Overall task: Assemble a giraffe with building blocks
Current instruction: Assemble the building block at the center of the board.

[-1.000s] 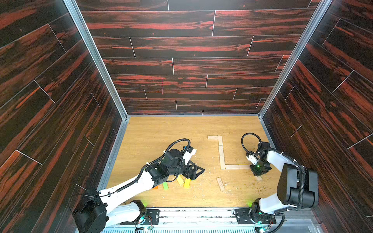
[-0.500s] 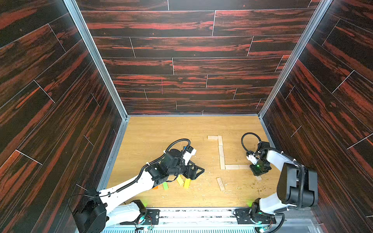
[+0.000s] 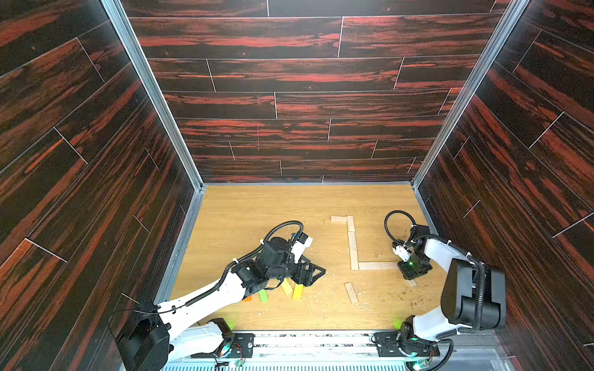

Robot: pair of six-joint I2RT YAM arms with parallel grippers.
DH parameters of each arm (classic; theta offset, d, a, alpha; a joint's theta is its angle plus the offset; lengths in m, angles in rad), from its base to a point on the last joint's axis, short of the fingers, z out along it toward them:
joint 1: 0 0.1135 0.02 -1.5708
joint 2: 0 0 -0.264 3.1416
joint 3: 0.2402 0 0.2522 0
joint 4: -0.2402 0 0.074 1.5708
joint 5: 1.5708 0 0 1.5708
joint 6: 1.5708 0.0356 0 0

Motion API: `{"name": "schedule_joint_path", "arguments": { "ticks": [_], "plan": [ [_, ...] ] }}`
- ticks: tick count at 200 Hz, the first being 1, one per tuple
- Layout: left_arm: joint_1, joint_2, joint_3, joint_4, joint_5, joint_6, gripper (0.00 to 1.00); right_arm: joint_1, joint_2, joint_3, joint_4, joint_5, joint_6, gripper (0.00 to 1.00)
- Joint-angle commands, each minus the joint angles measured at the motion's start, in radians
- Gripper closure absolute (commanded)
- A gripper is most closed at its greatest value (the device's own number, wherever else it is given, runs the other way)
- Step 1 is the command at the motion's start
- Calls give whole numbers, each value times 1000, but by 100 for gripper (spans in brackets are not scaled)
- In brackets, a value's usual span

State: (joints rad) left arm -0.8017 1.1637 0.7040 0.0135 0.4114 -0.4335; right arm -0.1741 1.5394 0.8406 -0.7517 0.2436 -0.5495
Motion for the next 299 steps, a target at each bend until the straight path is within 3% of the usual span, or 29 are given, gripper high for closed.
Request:
{"name": "schedule_joint_path", "arguments": {
  "ticks": [1,47,58,62,65,108,115,136,154,192,225,248,299],
  "plan": [
    [-3,-27,17,-6,-2,19,12,5,17,22,-27,-22,5,65],
    [-3,-26,15,-6,0,19,12,7,-22,62,-67,-29,18,57],
    [-4,-24,15,-5,-1,19,12,12,-39,88,-86,-34,35,50],
    [-3,-24,15,-5,-1,19,12,14,-46,98,-93,-38,44,40],
    [-3,-23,16,-4,-1,19,12,16,-52,107,-102,-42,50,38],
    [-4,-7,26,-18,-8,16,11,65,-122,269,-226,18,159,35],
    [-3,-3,30,-22,-11,16,11,83,-128,310,-247,34,191,30],
    [-3,16,42,-26,-6,16,11,193,-127,454,-315,98,311,27],
    [-3,38,64,-48,7,23,11,350,-94,599,-372,200,464,27],
    [-3,25,86,-116,-50,14,12,691,11,811,-541,371,895,29],
    [-2,-6,97,-181,-127,1,12,912,-54,670,-584,393,1282,31],
    [-3,-29,85,-211,-173,-17,12,1014,-163,472,-551,319,1503,32],
    [-3,-95,60,-233,-254,-81,12,1217,-285,92,-376,220,1739,34]
  ]
}}
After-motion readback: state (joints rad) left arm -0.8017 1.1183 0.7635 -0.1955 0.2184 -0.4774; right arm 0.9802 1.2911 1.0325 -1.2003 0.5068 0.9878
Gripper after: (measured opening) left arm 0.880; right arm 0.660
